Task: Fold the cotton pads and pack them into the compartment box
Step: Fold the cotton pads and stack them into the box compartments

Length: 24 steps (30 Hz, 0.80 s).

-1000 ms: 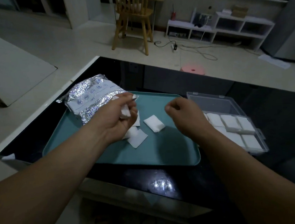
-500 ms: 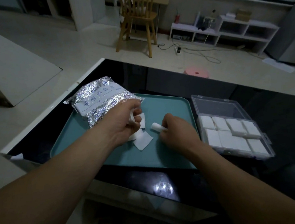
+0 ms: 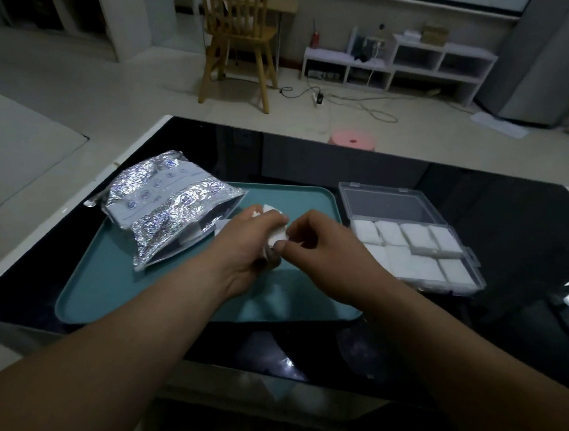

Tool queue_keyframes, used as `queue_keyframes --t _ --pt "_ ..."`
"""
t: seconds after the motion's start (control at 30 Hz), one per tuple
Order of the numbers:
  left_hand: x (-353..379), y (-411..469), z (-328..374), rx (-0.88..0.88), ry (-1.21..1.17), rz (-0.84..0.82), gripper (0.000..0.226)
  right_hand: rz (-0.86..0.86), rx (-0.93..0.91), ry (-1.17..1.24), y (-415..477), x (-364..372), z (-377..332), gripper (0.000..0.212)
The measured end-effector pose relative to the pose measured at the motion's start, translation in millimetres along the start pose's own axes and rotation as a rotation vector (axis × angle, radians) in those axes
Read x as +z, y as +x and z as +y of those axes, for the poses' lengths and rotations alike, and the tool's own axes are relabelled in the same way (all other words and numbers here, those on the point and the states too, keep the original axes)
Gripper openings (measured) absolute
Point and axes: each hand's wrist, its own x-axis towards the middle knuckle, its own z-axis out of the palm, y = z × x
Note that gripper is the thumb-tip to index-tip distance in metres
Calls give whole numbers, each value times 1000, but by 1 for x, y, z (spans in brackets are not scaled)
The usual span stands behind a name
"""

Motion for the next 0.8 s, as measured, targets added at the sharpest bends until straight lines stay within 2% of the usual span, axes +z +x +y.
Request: queue_keyframes --t 0.13,0.23,0.33,0.53,0.7,0.8 --pt "13 -7 -4 -119 -63 -125 11 -34 -165 -116 -13 -19 7 39" --pt "20 -8 -8 -182 -93 -319 17 -96 -168 -38 -18 -29 11 45" --pt "26 -7 -9 -236 -168 -462 18 -52 -161 -18 -21 -39 17 43" --pt "50 -11 -11 -201 -119 -478 26 -46 -146 38 -27 -52 24 42" --pt "60 -13 -11 -240 -266 -557 54 -69 -125 110 -26 -65 34 43" --pt "63 -12 -14 -232 -247 -542 59 -120 -118 184 -30 -70 39 44"
